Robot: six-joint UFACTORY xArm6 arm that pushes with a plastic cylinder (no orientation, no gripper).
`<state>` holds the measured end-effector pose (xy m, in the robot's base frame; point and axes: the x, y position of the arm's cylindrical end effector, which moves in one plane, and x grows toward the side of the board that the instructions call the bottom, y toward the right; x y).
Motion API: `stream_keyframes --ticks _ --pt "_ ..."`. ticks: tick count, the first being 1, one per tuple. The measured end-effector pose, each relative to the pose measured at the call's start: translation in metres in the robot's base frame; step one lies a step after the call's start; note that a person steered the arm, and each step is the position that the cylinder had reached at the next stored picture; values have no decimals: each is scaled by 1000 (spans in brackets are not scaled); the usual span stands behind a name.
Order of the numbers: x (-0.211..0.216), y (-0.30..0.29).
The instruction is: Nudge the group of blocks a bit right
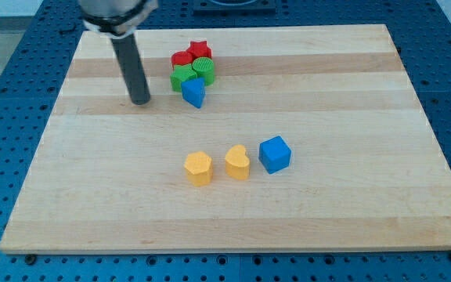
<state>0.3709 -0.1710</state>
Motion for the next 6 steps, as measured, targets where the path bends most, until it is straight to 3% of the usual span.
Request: stream_keyframes --ticks 2,6 --pt "-56 -2" --pt "-57 74"
